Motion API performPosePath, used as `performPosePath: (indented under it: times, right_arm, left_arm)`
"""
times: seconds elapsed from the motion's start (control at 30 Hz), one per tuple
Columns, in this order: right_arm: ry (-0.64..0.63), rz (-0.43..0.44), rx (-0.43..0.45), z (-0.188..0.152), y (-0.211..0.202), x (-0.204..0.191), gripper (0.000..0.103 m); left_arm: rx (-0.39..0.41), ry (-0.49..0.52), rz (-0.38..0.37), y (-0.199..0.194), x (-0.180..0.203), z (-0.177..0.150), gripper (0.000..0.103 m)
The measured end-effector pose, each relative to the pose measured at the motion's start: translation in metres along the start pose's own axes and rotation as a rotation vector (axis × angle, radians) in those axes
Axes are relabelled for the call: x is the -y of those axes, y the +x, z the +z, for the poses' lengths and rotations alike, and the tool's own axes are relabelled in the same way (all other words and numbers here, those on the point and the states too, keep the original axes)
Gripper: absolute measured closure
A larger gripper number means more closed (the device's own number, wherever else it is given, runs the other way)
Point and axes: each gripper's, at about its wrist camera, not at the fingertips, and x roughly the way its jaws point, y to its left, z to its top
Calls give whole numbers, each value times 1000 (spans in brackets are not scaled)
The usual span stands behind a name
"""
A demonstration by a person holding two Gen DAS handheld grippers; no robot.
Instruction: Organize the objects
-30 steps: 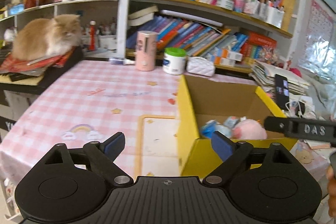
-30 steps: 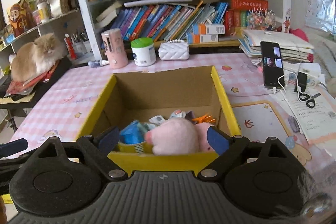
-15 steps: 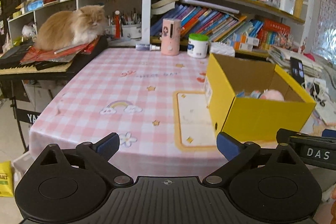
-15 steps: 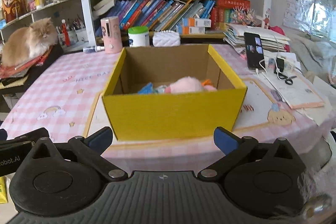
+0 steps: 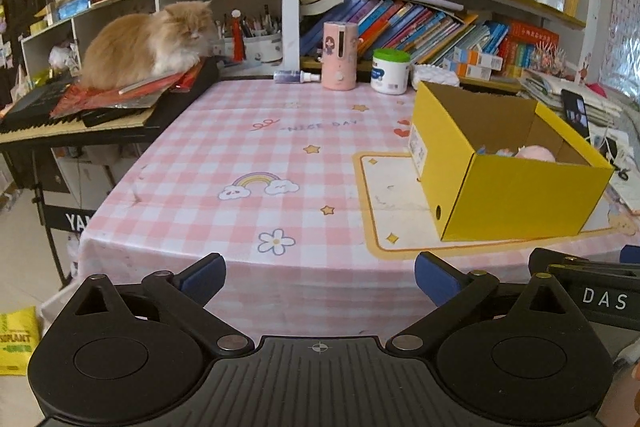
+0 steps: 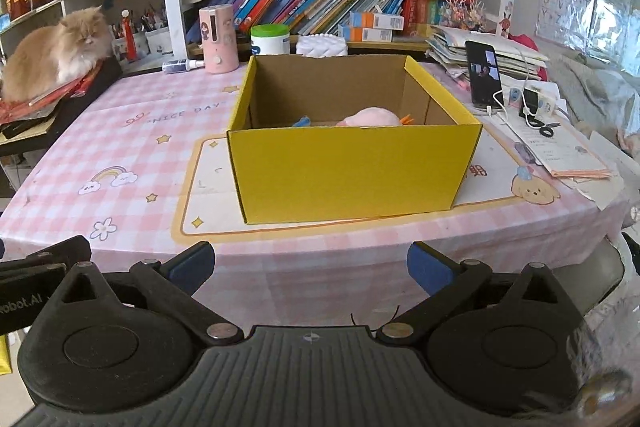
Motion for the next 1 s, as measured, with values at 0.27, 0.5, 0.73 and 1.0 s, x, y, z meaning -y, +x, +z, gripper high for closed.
performPosePath:
  times: [0.27,0.5,0.73,1.0]
  right_arm:
    - [-7,-15,-8,-2,0,-9,0]
    - [-13,-20,-24,-4,2,-10,0]
    - [-18,-18,-25,-4,3,-13,0]
    - [-16,-17,-35,-4,5,-15,0]
  left_arm:
    - [-2,32,35,2,0,-1,1]
    - [-10,46,75,4,2,0,1]
    - [-14,58,97,6,4,0,1]
    - [-15,60,102,7,3,1,1]
